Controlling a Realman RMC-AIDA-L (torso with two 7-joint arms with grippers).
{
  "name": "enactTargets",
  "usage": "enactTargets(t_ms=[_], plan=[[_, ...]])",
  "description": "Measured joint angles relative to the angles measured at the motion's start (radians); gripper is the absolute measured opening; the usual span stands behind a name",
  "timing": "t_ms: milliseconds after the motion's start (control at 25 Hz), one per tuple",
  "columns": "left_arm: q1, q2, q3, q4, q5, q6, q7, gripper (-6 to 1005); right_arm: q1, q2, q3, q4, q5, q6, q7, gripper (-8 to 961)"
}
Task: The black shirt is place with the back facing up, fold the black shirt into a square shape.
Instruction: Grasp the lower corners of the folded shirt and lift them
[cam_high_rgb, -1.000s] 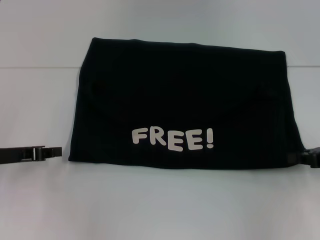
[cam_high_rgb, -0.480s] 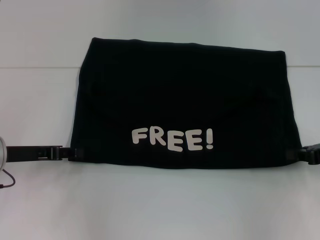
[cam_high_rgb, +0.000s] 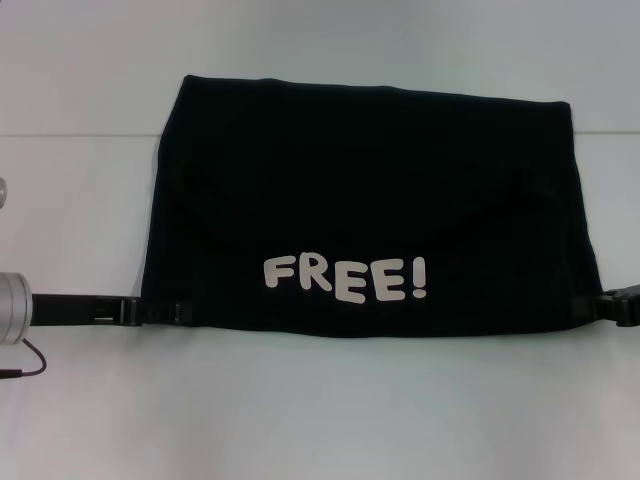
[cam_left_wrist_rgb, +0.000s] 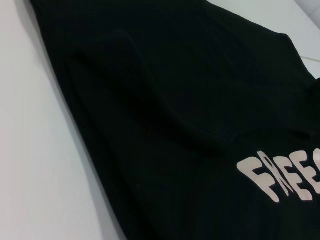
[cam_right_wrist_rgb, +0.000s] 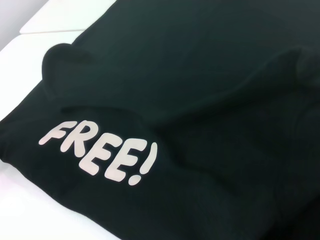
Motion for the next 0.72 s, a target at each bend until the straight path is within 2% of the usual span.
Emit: enactTargets(t_ms=[280, 480, 600, 720], plan=[[-0.008, 0.005, 0.01, -0.025, 0.015, -0.045, 0.002, 786, 0.005, 0.0, 0.003, 0.0, 0.002, 0.008, -0.001, 12], [-0.011, 0.005, 0.01, -0.026, 0.028, -0.054, 0.0, 546, 0.006, 0.001, 0.003, 0.0, 0.002, 0.009, -0.001, 12], [-0.011, 0.006, 0.009, -0.026, 0.028, -0.056, 0.0, 335, 0.008, 0.001, 0.003, 0.0, 0.002, 0.009, -0.001, 12], [-0.013, 0.006, 0.01, -0.026, 0.028, -0.056, 0.0, 201, 0.01, 0.002, 0.003, 0.0, 0.002, 0.009, -0.001, 12]])
